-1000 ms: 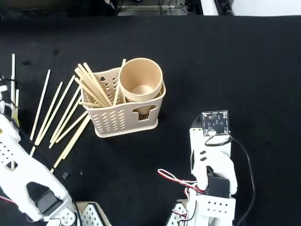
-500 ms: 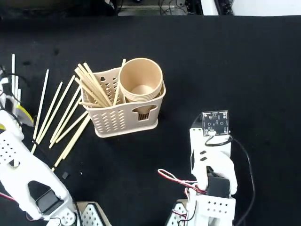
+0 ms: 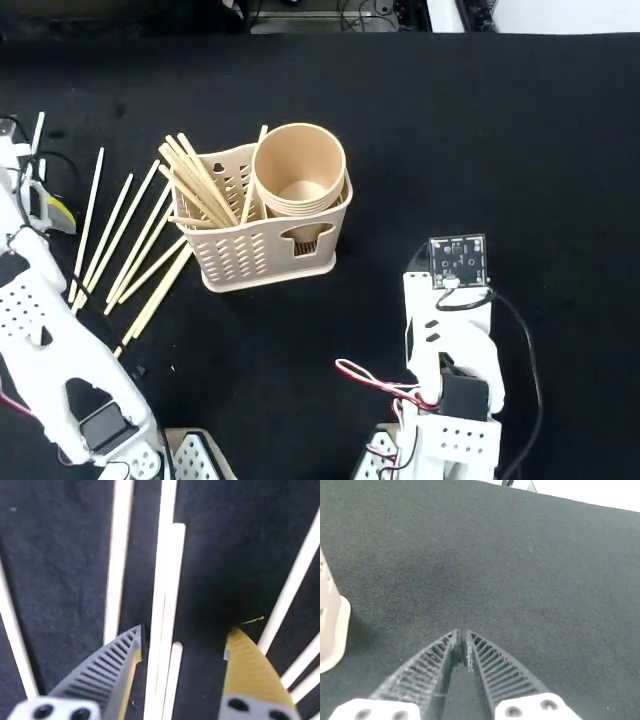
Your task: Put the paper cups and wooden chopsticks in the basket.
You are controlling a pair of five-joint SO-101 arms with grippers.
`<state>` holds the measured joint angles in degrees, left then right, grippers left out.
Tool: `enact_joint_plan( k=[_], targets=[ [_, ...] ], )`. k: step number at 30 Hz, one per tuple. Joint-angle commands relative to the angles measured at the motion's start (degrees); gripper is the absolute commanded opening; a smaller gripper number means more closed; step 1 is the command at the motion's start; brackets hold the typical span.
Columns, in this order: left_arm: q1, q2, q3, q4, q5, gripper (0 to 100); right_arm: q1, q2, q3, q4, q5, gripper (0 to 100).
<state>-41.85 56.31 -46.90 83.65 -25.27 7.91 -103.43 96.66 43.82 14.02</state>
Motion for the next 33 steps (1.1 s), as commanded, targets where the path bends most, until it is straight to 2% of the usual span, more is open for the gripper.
enact_joint_plan(
  k=[1, 3, 8, 9, 11, 13, 18, 27, 33],
  targets=[
    [0.1, 4.4, -4.8, -1.1, 1.1, 26, -0.4, -3.7, -0.2, -0.6, 0.0, 2.1],
    [-0.5, 6.0, -5.9, -1.1, 1.1, 24, -0.4, -3.7, -0.2, -0.6, 0.0, 2.1],
    [-0.7, 8.1, -7.6, -1.1, 1.1, 4, -0.4, -3.7, -0.2, -0.6, 0.0, 2.1],
    [-0.7, 8.1, -7.6, -1.0, 1.1, 2, -0.4, -3.7, -0.2, -0.6, 0.0, 2.1],
    [-0.2, 8.1, -8.2, 1.4, 1.1, 4, -0.4, -3.7, -0.2, -0.6, 0.0, 2.1],
    [0.6, 8.1, -11.1, 5.1, 1.0, 3, -0.4, -3.7, -0.2, -0.6, 0.0, 2.1],
    [2.8, 8.2, -22.6, 17.5, 1.1, 3, -0.4, -3.7, -0.2, -0.6, 0.0, 2.1],
    [3.4, 8.1, -32.3, 17.3, 6.0, 3, -0.4, -3.7, -0.2, -0.6, 0.0, 2.1],
    [2.9, 3.0, -29.2, 17.3, 6.7, 3, -0.4, -3.7, -0.2, -0.6, 0.0, 2.1]
  ],
)
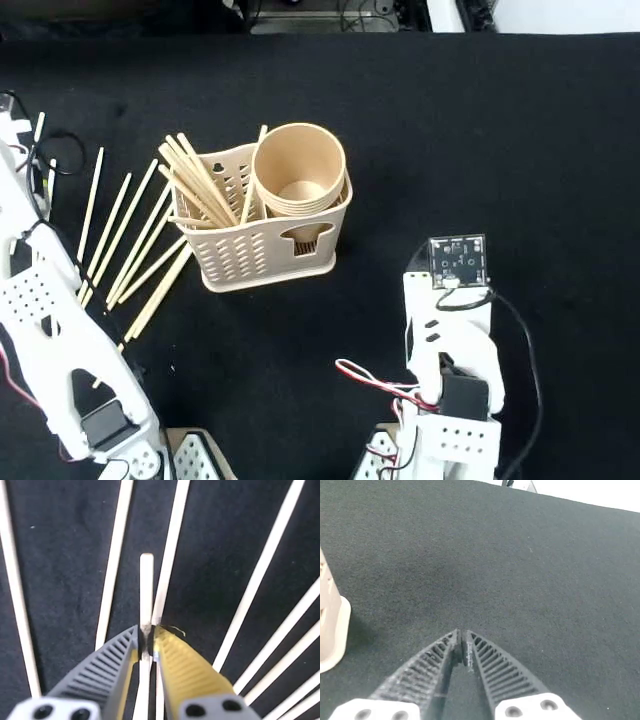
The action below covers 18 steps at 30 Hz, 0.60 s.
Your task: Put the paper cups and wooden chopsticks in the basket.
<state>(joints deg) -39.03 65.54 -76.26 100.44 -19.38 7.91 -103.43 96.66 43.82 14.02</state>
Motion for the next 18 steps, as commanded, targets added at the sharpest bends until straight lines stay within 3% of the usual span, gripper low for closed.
enact_joint_plan(
  k=[1, 18],
  targets=[
    [0.0, -7.6, 0.9, 0.5, 0.8, 3, -0.4, -3.7, -0.2, -0.6, 0.0, 2.1],
    [1.6, -47.5, 24.0, 0.4, 2.6, 3, -0.4, -3.7, -0.2, -0.6, 0.0, 2.1]
  ],
)
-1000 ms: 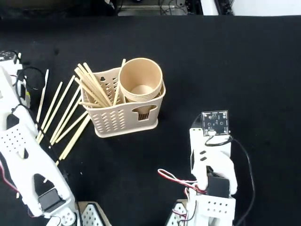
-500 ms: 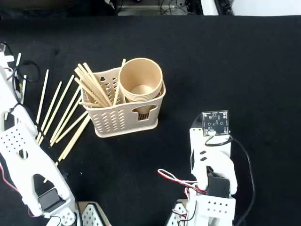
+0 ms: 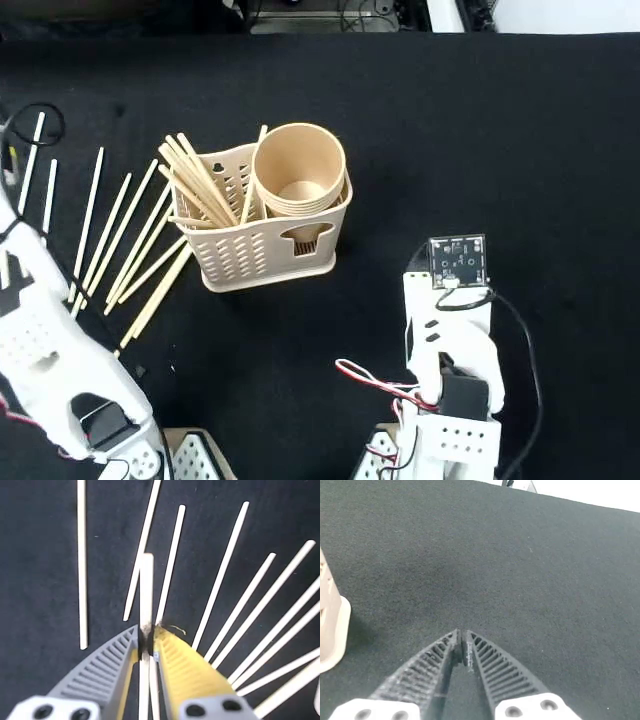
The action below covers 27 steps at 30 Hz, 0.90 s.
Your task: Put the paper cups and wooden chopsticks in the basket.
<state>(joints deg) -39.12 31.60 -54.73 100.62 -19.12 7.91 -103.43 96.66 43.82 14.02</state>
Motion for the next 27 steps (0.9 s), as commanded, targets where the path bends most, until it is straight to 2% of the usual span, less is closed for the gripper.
enact_joint_plan(
  k=[1, 5, 12, 18, 23, 27],
  targets=[
    [2.2, -16.5, 2.4, 0.2, 3.4, 3, -0.4, -3.7, -0.2, -0.6, 0.0, 2.1],
    [5.9, -29.5, 2.3, -0.1, 6.2, 3, -0.4, -3.7, -0.2, -0.6, 0.0, 2.1],
    [13.9, -46.8, 2.5, -6.9, 13.0, 3, -0.4, -3.7, -0.2, -0.6, 0.0, 2.1],
    [19.6, -55.4, 2.9, -8.4, 23.5, 3, -0.4, -3.7, -0.2, -0.6, 0.0, 2.1],
    [29.2, -61.3, 3.4, -8.0, 31.9, 3, -0.4, -3.7, -0.2, -0.6, 0.0, 2.1],
    [36.4, -65.5, 9.3, -8.3, 34.5, 3, -0.3, -3.7, -0.2, -0.6, 0.0, 2.1]
  ],
)
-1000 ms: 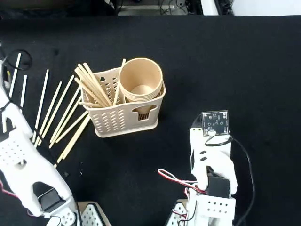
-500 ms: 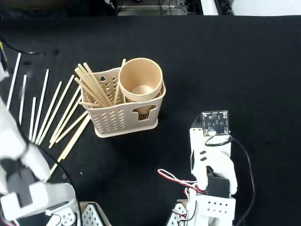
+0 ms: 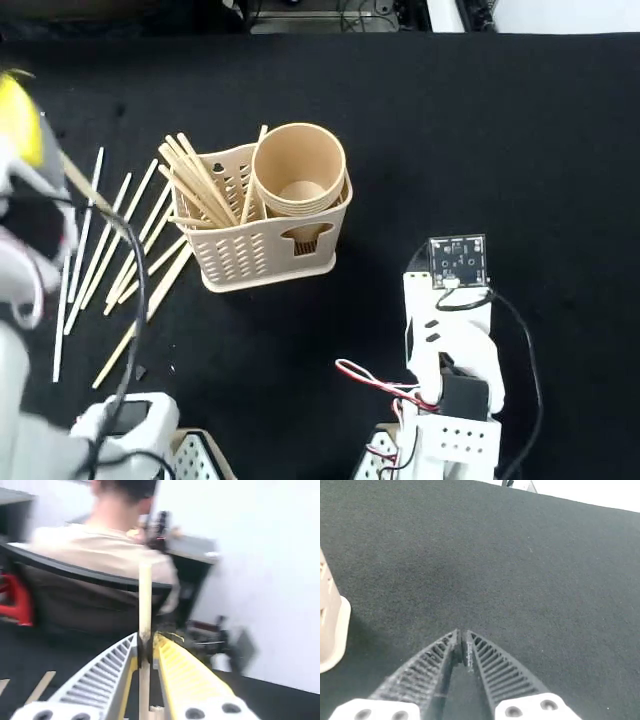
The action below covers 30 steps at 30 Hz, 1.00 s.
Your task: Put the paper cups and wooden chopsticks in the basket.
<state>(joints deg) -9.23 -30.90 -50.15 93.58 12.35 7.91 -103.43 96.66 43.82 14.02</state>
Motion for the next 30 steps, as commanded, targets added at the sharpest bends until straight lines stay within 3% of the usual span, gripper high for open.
enact_joint_plan(
  k=[1, 5, 9, 16, 21, 30],
  targets=[
    [7.4, -4.2, 6.8, -1.5, 3.0, 3, -0.3, -3.7, -0.2, -0.6, 0.0, 2.1],
    [8.0, -10.1, 17.6, -5.0, 2.8, 3, -0.3, -3.7, -0.2, -0.6, 0.0, 2.1],
    [8.0, -19.8, 31.9, -13.7, 0.2, 3, -0.3, -3.7, -0.2, -0.6, 0.0, 2.1],
    [8.6, -36.0, 63.9, -43.9, 0.5, 3, -0.3, -3.7, -0.2, -0.6, 0.0, 2.1],
    [8.4, -39.4, 82.1, -63.4, 0.2, 3, -0.3, -3.7, -0.2, -0.6, 0.0, 2.1],
    [8.6, -36.4, 95.0, -70.2, 0.2, 3, -0.3, -3.7, -0.2, -0.6, 0.0, 2.1]
  ],
)
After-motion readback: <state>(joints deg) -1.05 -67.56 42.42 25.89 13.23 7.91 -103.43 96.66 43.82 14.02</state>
